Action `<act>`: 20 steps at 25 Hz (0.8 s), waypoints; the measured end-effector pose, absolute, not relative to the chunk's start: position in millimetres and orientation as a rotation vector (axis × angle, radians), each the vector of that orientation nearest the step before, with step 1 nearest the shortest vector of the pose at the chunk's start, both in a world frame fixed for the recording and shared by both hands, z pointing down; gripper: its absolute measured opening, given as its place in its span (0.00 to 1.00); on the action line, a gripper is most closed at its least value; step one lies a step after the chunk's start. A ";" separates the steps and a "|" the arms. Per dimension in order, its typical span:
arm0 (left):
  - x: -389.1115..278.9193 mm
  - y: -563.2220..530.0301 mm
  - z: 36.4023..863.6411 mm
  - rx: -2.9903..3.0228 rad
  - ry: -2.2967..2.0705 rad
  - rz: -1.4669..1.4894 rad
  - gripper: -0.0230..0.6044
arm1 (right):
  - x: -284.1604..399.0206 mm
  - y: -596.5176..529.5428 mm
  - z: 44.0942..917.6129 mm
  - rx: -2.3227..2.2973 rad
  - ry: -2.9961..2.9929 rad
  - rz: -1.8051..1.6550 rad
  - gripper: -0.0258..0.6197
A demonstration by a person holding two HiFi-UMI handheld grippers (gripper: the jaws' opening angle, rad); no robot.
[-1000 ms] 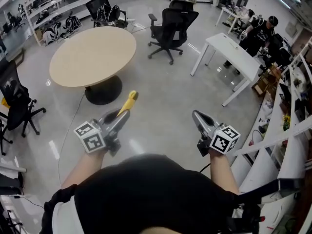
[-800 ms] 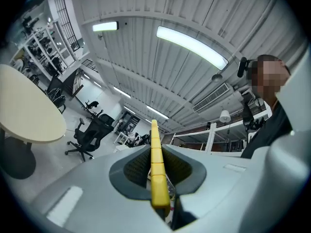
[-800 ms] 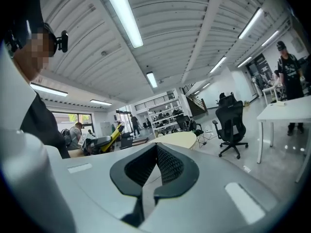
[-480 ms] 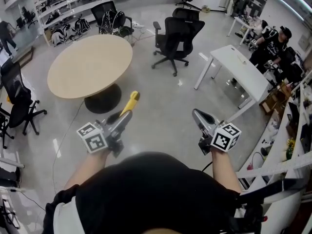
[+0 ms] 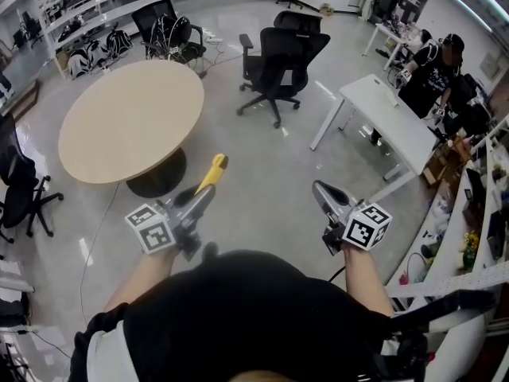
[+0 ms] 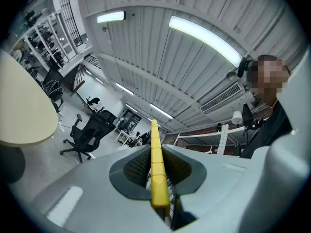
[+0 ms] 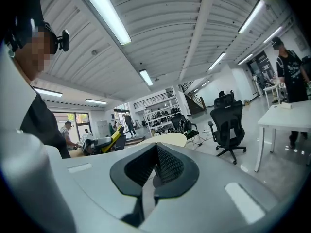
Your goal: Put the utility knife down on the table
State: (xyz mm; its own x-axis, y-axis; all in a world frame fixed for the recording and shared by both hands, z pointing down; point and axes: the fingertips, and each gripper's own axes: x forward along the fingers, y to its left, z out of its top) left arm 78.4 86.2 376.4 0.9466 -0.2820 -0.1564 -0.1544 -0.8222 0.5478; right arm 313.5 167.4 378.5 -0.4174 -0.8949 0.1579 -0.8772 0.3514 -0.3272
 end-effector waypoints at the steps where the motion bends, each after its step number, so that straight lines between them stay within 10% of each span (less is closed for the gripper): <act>1: 78.9 69.5 378.3 2.549 -0.292 -0.312 0.13 | 313.2 152.0 379.2 -1.685 2.533 -0.563 0.06; 20: 68.2 -206.6 378.9 2.536 -0.151 -0.288 0.13 | 287.7 -107.1 371.5 -1.803 2.461 -0.546 0.06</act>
State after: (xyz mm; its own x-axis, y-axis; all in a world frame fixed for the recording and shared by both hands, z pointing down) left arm 68.2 -206.6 378.9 0.9704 -0.1692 -0.1723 -0.0450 -0.8277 0.5594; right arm 287.7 -107.1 371.5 -0.3223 -0.9310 0.1714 -0.9161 0.2612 -0.3041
